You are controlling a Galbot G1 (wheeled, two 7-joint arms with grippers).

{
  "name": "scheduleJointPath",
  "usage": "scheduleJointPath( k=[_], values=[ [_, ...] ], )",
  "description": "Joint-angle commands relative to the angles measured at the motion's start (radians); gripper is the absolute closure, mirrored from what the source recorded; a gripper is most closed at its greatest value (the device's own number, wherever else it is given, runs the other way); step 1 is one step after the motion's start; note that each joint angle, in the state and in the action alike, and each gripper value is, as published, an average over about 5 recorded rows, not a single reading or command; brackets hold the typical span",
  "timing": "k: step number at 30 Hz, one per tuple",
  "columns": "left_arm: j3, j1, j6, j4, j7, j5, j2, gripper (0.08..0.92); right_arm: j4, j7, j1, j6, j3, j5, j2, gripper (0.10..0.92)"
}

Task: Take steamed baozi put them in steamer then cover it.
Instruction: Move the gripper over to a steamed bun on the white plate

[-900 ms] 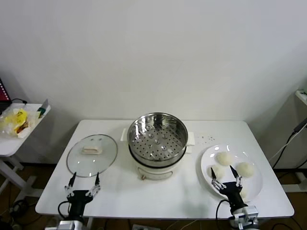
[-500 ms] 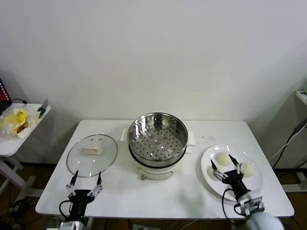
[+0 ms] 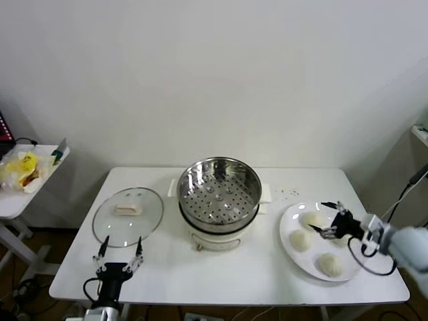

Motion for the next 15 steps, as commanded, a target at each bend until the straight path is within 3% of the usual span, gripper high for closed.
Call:
scheduleJointPath(
  k=[1, 8, 15],
  values=[
    [-0.004, -0.001, 0.003, 0.005, -0.003, 0.006, 0.004, 0.177, -0.213, -0.35, 0.821, 0.021, -0.728, -0.204, -0.078, 0.203],
    [-0.022, 0.008, 0.008, -0.011, -0.007, 0.001, 0.013, 0.177, -0.382, -0.404, 1.112, 0.083, -1.175, -0.236, 0.124, 0.203],
    [-0.022, 0.017, 0.011, -0.016, -0.016, 0.003, 0.011, 0.177, -0.494, -0.381, 1.114, 0.073, -1.264, -0.22, 0.284, 0.203]
  ],
)
